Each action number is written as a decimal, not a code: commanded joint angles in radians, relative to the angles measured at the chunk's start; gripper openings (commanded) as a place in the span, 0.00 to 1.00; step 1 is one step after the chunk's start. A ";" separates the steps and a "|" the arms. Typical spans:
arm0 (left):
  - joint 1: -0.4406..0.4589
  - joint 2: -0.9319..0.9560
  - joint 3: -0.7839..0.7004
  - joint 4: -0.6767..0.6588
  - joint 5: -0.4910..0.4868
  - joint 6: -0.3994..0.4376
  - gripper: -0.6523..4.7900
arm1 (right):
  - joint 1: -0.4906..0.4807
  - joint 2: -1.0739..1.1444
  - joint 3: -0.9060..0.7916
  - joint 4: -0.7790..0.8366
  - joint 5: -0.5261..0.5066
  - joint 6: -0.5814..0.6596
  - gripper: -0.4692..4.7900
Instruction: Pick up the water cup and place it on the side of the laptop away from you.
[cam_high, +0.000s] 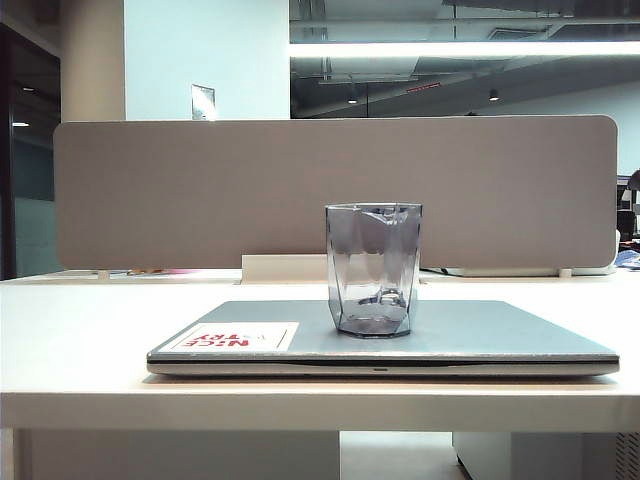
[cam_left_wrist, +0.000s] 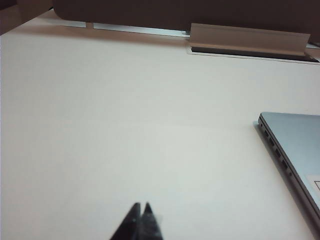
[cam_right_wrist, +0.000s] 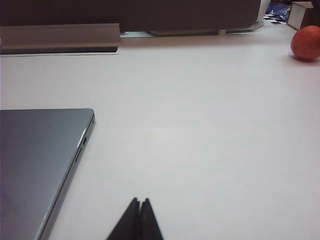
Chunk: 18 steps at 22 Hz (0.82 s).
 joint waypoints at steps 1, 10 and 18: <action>-0.001 0.001 0.003 0.013 0.004 0.001 0.11 | 0.001 -0.002 -0.006 0.011 0.000 -0.002 0.08; -0.001 0.001 0.003 0.013 0.004 0.001 0.11 | 0.001 -0.002 -0.006 0.034 0.003 -0.002 0.08; -0.001 0.001 0.003 0.013 0.003 0.001 0.11 | 0.001 -0.002 -0.006 0.048 0.002 0.005 0.08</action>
